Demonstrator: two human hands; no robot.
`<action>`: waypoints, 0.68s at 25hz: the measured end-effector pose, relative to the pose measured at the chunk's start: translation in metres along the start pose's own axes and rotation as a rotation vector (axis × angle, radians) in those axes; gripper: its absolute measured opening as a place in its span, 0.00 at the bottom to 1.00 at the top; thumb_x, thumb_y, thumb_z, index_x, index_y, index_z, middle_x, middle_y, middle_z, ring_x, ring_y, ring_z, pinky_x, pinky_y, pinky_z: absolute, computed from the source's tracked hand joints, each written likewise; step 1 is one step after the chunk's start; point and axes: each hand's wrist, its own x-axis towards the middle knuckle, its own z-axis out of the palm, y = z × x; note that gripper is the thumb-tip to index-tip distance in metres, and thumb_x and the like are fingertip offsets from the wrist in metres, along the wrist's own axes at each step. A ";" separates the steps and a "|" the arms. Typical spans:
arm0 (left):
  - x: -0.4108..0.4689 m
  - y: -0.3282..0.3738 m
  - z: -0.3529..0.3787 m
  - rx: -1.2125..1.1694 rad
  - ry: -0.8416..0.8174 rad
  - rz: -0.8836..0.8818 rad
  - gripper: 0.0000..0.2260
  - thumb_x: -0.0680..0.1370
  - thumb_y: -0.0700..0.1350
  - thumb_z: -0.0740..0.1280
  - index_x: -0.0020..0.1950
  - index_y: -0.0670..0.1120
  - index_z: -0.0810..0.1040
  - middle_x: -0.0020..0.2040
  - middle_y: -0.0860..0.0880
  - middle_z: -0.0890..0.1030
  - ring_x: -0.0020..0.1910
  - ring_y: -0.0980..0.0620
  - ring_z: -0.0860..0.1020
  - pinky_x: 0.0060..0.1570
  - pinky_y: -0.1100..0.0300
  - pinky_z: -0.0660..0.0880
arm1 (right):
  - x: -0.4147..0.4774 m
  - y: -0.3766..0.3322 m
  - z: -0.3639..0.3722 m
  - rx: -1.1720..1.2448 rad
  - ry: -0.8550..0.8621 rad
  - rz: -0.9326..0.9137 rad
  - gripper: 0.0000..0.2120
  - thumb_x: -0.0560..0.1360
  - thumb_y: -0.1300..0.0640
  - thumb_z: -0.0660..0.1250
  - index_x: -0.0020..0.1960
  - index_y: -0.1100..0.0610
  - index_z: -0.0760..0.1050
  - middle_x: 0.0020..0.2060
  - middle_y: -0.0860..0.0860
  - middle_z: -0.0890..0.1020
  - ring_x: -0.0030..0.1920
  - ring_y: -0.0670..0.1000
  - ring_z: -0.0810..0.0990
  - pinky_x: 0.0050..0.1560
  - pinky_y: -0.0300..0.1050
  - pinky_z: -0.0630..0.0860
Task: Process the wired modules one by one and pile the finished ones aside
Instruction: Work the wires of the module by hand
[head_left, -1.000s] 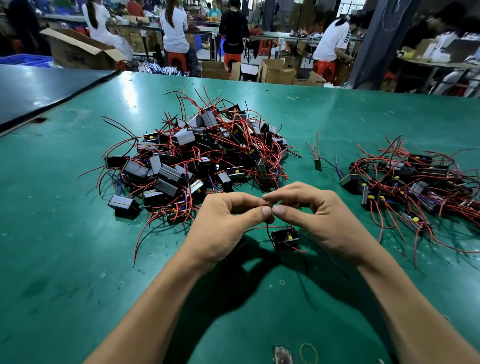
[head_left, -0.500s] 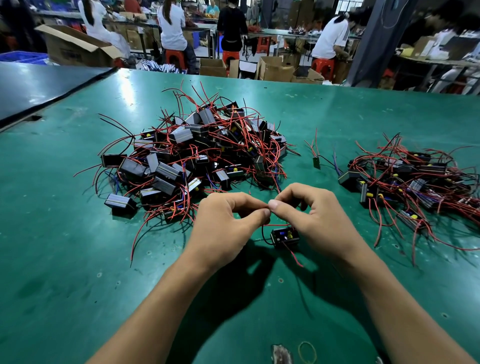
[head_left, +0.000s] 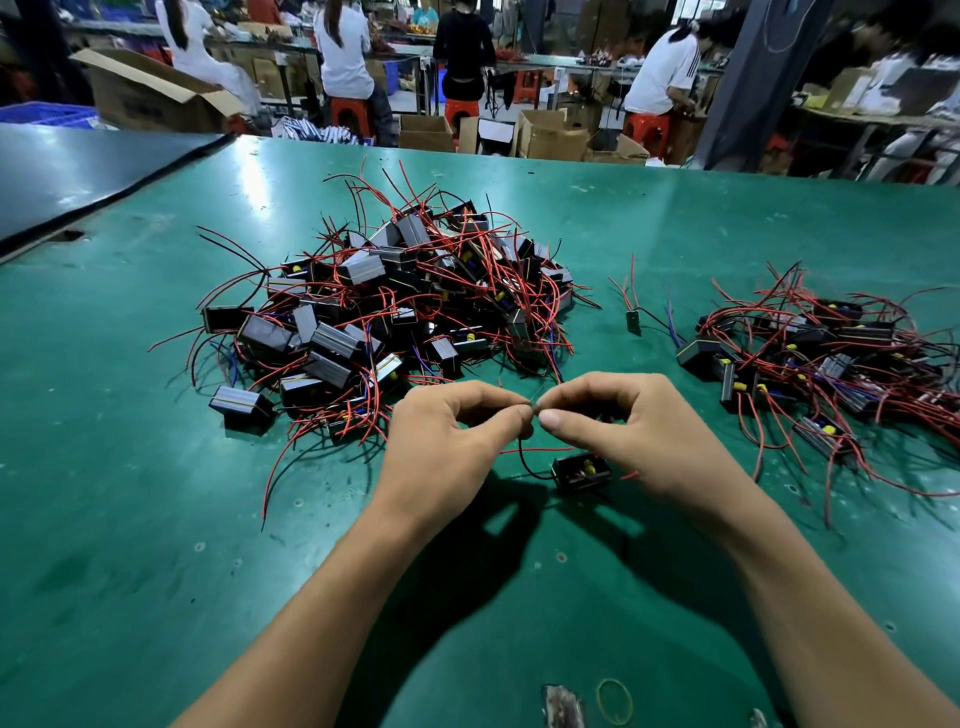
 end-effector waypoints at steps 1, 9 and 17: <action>0.001 0.000 0.000 -0.008 -0.004 -0.014 0.03 0.74 0.40 0.73 0.41 0.45 0.86 0.35 0.52 0.85 0.38 0.57 0.83 0.42 0.67 0.76 | 0.000 0.002 -0.001 -0.087 0.034 -0.069 0.04 0.74 0.59 0.75 0.44 0.49 0.85 0.35 0.42 0.84 0.34 0.38 0.76 0.39 0.28 0.69; 0.000 0.002 -0.002 0.002 -0.040 -0.026 0.03 0.75 0.39 0.73 0.42 0.44 0.86 0.35 0.51 0.85 0.36 0.59 0.82 0.39 0.73 0.73 | 0.003 0.013 0.005 -0.340 0.201 -0.424 0.09 0.74 0.55 0.75 0.53 0.56 0.85 0.42 0.48 0.83 0.37 0.53 0.81 0.41 0.46 0.78; -0.004 0.002 0.001 0.135 -0.018 0.098 0.03 0.73 0.40 0.74 0.41 0.47 0.87 0.34 0.55 0.84 0.34 0.58 0.79 0.40 0.62 0.75 | 0.005 0.011 0.018 -0.213 0.234 -0.052 0.08 0.74 0.54 0.72 0.36 0.53 0.80 0.32 0.44 0.77 0.32 0.41 0.73 0.36 0.32 0.68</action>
